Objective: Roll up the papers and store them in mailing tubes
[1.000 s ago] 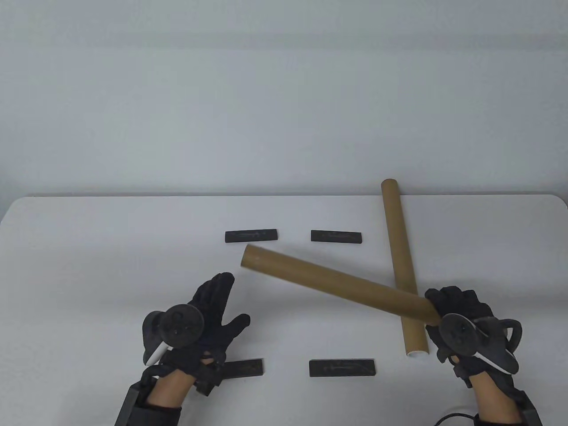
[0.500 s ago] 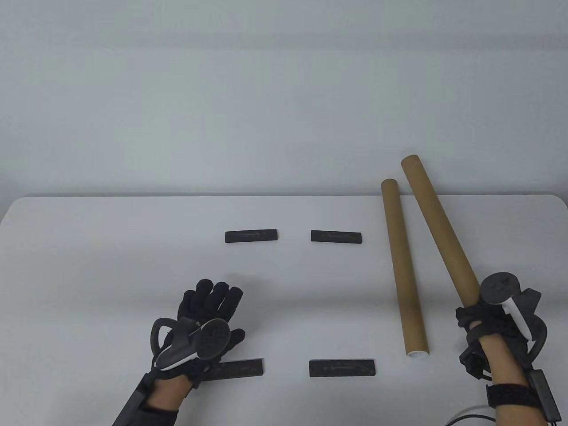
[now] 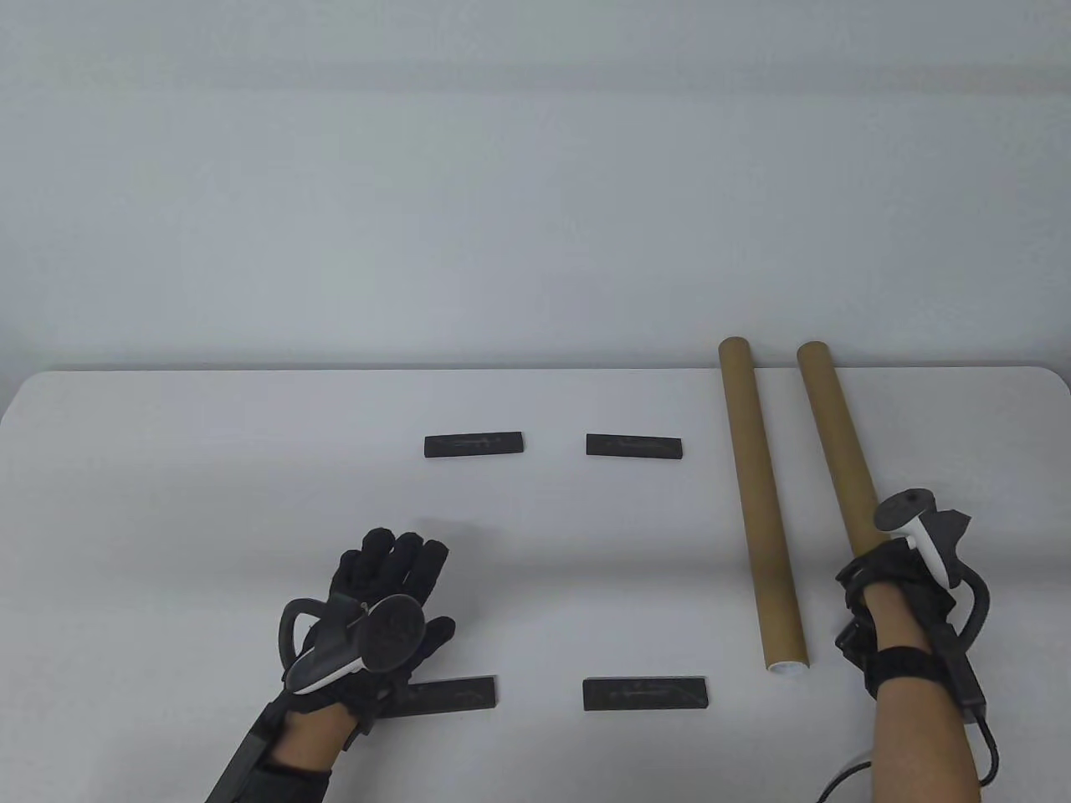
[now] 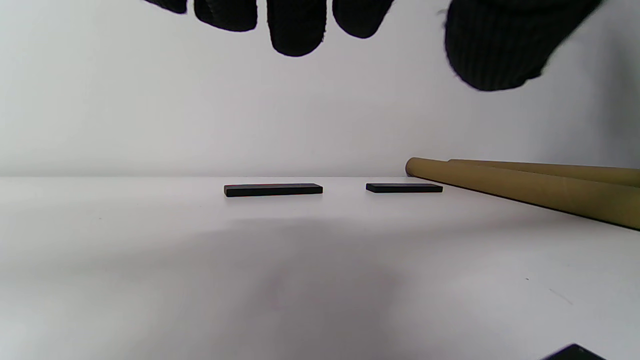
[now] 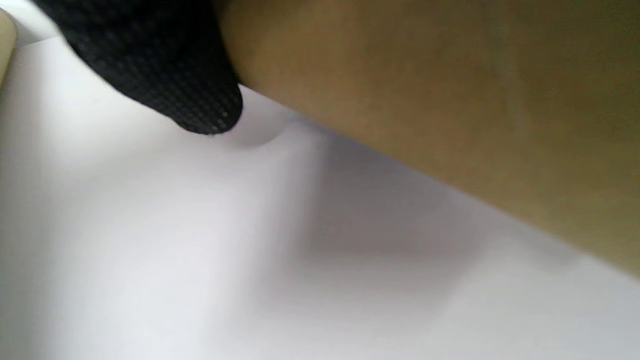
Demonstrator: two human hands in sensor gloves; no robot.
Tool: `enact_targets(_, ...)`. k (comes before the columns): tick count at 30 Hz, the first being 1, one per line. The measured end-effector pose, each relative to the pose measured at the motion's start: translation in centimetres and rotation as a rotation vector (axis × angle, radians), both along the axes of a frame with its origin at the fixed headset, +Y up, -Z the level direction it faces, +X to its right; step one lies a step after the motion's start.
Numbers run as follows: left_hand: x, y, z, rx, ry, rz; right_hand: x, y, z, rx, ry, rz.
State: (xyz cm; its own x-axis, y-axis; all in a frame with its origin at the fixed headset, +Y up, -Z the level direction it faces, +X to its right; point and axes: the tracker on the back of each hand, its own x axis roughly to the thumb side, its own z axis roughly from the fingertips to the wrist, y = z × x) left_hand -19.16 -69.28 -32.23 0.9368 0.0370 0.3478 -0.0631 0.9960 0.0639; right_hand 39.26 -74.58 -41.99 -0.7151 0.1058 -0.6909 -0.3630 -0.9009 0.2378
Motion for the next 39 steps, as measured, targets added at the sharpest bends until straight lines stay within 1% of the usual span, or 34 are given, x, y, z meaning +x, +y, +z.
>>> enact_targets(3,-0.1,-0.1,-0.1,-0.006,0.004,-0.002,-0.3,-0.5,-0.3,0.007,0.002,0.004)
enact_targets(6,-0.1,-0.2,-0.1,-0.018,0.006,-0.007,-0.7,-1.0,-0.7,0.0,0.022,-0.043)
enact_targets(10,-0.1,-0.2,-0.1,-0.029,0.004,0.003,-0.8,-0.8,-1.2,-0.04,0.065,0.042)
enact_targets(14,-0.1,-0.3,-0.2,-0.025,0.006,-0.002,-1.0,-1.3,-1.4,-0.07,0.087,0.055)
enact_targets(16,-0.1,-0.3,-0.2,-0.028,0.007,-0.003,-1.2,-1.5,-1.5,-0.082,0.097,0.094)
enact_targets(19,-0.1,-0.3,-0.1,-0.033,0.008,-0.006,-1.3,-1.4,-1.6,-0.089,0.091,0.1)
enact_targets(22,0.0,-0.3,-0.1,-0.038,0.006,-0.008,-1.3,-0.7,-1.5,-0.055,0.076,0.063)
enact_targets(24,0.0,-0.3,-0.1,-0.043,0.005,-0.007,-1.3,0.2,-1.5,-0.05,0.098,0.065)
enact_targets(26,0.1,-0.3,-0.1,-0.042,0.001,-0.005,-1.4,1.5,-1.3,-0.01,0.114,0.076)
enact_targets(28,0.1,-0.3,-0.1,-0.041,-0.002,-0.005,-1.7,3.5,-1.1,0.038,0.149,0.072)
enact_targets(31,0.2,-0.2,0.0,-0.034,-0.005,0.0,-2.9,8.8,0.1,0.184,0.232,0.089)
enact_targets(33,0.2,-0.1,0.0,-0.031,-0.008,0.003,-4.1,11.3,1.2,0.282,0.307,0.129)
enact_targets(34,0.2,-0.1,0.0,-0.029,-0.009,0.004,-5.4,12.8,2.4,0.352,0.367,0.151)
enact_targets(35,0.3,-0.1,0.0,-0.028,-0.009,0.003,-6.3,13.5,3.2,0.401,0.416,0.157)
enact_targets(36,0.3,-0.1,0.0,-0.027,-0.011,0.002,-7.9,14.2,4.6,0.477,0.479,0.157)
enact_targets(37,0.3,-0.1,0.0,-0.026,-0.012,0.003,-9.7,14.6,6.1,0.544,0.538,0.151)
enact_targets(38,0.4,-0.1,0.0,-0.026,-0.013,0.005,-10.9,14.6,7.1,0.581,0.588,0.139)
enact_targets(39,0.4,-0.1,0.0,-0.024,-0.012,0.006,-12.8,14.4,8.6,0.659,0.654,0.129)
